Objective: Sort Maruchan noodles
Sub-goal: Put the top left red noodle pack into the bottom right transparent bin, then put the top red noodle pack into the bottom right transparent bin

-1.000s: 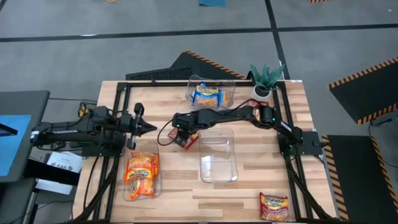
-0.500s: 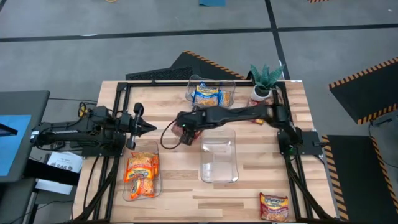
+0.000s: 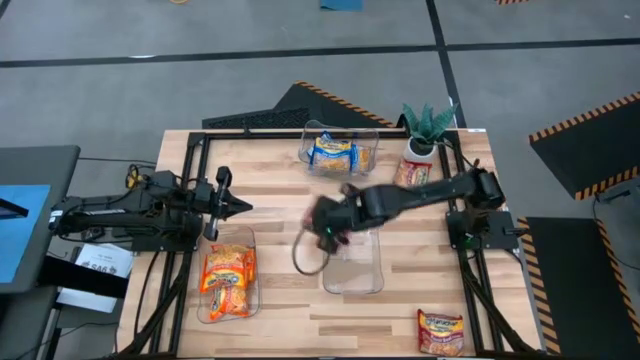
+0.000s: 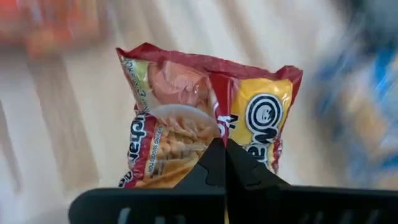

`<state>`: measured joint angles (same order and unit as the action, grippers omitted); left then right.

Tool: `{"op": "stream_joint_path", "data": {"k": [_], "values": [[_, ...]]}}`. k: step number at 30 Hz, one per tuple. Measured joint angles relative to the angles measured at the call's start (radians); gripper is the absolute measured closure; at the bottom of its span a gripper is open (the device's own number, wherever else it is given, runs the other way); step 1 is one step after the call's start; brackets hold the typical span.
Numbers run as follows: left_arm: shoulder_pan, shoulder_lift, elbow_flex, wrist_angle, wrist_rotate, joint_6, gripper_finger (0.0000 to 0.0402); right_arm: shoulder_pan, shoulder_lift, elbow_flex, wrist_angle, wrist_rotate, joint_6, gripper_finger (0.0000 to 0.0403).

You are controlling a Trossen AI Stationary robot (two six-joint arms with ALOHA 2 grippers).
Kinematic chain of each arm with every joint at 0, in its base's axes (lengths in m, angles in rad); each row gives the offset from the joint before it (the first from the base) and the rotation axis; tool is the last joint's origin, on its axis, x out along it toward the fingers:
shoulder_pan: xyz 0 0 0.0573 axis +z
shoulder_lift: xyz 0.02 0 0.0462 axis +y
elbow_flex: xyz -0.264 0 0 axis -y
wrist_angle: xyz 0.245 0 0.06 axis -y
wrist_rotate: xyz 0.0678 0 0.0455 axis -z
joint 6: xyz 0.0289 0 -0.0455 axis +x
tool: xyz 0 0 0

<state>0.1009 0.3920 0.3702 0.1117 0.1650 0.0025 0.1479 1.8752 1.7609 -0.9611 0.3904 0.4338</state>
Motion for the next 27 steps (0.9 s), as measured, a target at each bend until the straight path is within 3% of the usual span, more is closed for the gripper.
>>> {"op": "stream_joint_path", "data": {"k": [7,12,16,21,27], "values": [[0.000,0.000,0.000,0.003,0.000,-0.012,0.0402,0.131,-0.032,-0.240,-0.069,-0.026,0.282,0.0395],[0.000,0.000,0.000,0.012,-0.024,-0.011,0.0402,0.188,-0.064,-0.329,-0.061,-0.007,0.388,0.0371],[0.000,0.000,0.000,0.014,-0.039,-0.011,0.0402,0.180,-0.048,-0.332,-0.027,-0.004,0.408,0.0345],[0.000,0.000,0.000,0.011,-0.042,-0.011,0.0402,0.155,-0.048,-0.328,-0.022,-0.092,0.407,0.0296],[0.000,0.000,0.000,0.002,-0.043,-0.011,0.0402,0.145,-0.071,-0.247,-0.257,-0.078,0.422,0.0212]]}}
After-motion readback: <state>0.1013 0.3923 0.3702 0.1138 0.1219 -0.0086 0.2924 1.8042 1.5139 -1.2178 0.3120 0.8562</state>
